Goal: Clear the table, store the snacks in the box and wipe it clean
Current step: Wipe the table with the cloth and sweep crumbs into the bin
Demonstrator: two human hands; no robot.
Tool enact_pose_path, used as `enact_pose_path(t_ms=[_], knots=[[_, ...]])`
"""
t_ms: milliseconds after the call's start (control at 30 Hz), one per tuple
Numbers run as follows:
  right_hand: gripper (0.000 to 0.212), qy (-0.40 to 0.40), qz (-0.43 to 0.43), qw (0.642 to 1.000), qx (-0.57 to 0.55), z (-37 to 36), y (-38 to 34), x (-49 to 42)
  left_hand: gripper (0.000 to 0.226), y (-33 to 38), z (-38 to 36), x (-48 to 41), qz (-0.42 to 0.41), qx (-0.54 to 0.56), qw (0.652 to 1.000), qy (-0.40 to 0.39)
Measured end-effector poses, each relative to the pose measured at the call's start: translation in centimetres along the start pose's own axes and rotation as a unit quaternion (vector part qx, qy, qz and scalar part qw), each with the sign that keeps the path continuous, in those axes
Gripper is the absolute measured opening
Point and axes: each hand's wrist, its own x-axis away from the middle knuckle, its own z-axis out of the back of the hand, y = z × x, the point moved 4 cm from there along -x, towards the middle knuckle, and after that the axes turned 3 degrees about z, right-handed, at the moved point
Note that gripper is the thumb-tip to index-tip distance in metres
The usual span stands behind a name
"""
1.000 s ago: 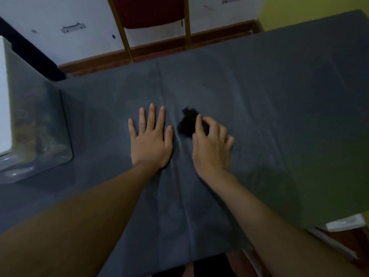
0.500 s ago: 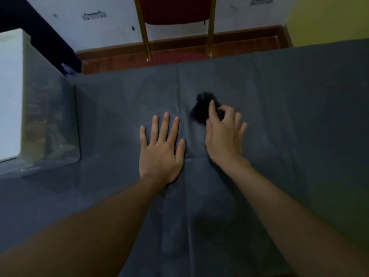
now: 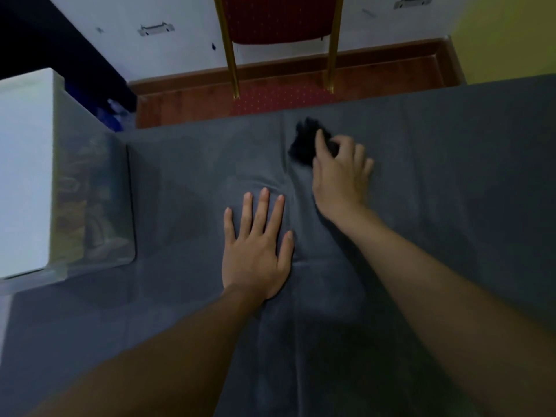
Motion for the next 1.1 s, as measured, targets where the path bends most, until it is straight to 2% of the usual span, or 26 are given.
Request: enact_pose_path(t_ms=[67,133,300,367,533,600,733,800,900,1100], knots=[[0.051,0.001,0.069,0.998,-0.010,0.2,0.4,3.3,0.062,0.0,-0.1,0.0,0.001,-0.003,1.000,0.000],[0.050,0.005,0.077,0.997,-0.004,0.5,2.4,3.9,0.062,0.0,-0.1,-0.1,0.001,-0.002,1.000,0.000],[0.051,0.021,-0.106,0.994,0.015,0.7,4.9,-2.5,0.063,0.1,-0.1,-0.2,0.000,-0.007,1.000,0.001],[0.053,0.013,-0.122,0.992,0.007,0.6,3.7,-3.0,0.062,0.0,-0.1,-0.2,0.004,-0.006,1.000,0.001],[0.051,0.007,0.027,1.000,-0.012,1.3,1.7,5.5,0.063,0.1,-0.1,-0.2,0.003,-0.005,1.000,-0.005],[0.050,0.007,0.044,0.999,-0.004,1.7,3.4,8.1,0.063,0.1,-0.2,-0.2,0.005,-0.006,1.000,-0.006],[0.051,0.017,-0.101,0.995,0.022,2.3,7.4,5.9,0.062,0.1,-0.2,-0.2,0.005,0.001,1.000,-0.010],[0.051,0.018,-0.138,0.990,0.022,2.5,7.5,5.2,0.062,0.1,-0.1,-0.2,0.007,-0.001,1.000,-0.010],[0.050,0.015,-0.105,0.994,-0.003,2.7,5.7,8.3,0.061,0.2,0.0,-0.2,0.008,0.005,1.000,-0.006],[0.051,0.016,0.013,1.000,-0.003,2.8,4.3,20.4,0.061,0.3,0.2,0.0,-0.001,0.021,1.000,-0.003]])
